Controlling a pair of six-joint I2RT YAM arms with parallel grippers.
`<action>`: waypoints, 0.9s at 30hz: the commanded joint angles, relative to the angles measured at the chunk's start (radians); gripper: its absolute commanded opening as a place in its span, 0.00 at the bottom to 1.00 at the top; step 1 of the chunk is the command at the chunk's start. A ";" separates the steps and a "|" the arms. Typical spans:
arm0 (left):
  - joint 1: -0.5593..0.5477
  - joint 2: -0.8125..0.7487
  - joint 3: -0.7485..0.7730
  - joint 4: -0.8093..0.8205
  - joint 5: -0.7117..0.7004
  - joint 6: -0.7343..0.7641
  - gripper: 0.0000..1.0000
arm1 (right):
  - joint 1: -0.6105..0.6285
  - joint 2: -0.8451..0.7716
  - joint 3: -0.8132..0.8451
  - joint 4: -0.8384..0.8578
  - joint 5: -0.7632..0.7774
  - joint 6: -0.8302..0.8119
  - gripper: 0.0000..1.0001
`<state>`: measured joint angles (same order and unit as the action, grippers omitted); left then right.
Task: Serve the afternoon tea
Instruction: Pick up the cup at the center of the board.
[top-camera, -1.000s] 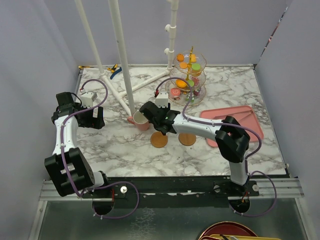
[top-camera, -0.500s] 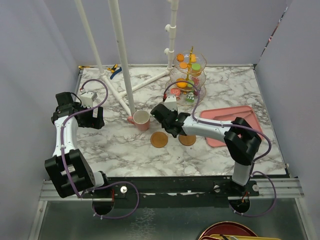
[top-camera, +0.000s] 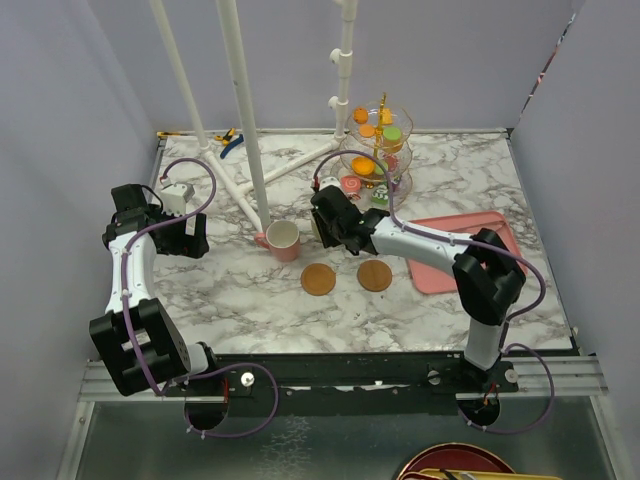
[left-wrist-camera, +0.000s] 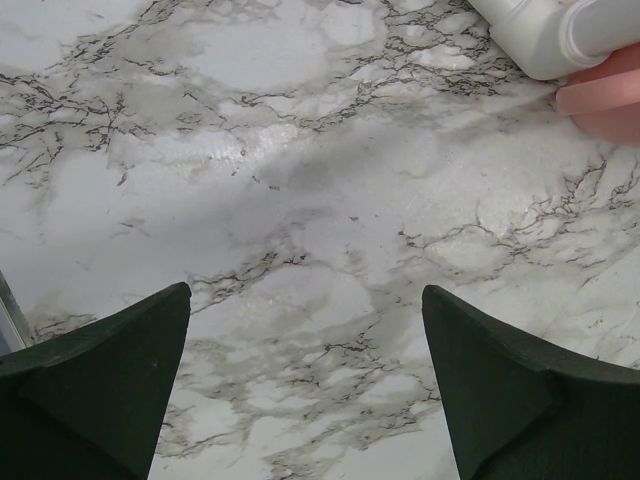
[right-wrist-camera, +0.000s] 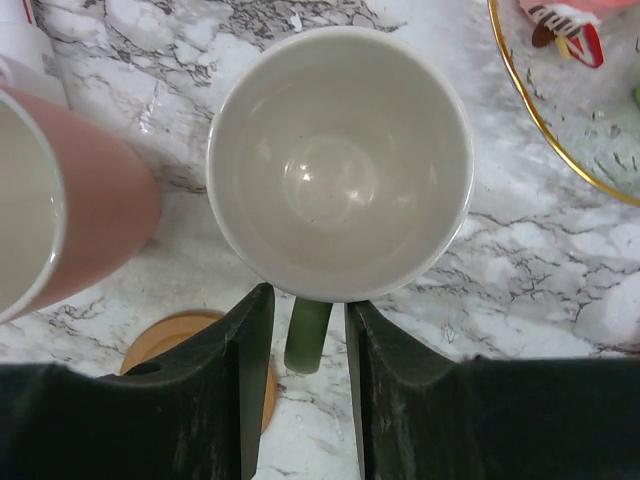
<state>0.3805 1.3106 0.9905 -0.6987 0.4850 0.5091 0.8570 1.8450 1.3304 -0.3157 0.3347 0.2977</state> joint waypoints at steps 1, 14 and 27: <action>0.006 -0.025 -0.004 -0.014 0.033 0.002 0.99 | -0.007 0.046 0.074 -0.067 -0.037 -0.086 0.39; 0.006 -0.014 0.001 -0.012 0.042 0.001 0.99 | -0.008 0.099 0.104 -0.130 0.046 -0.059 0.24; 0.007 -0.012 0.015 -0.013 0.047 -0.020 0.99 | -0.008 -0.159 -0.010 -0.075 0.129 -0.025 0.00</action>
<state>0.3805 1.3106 0.9905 -0.6987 0.4908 0.5049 0.8532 1.8385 1.3518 -0.4175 0.3862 0.2447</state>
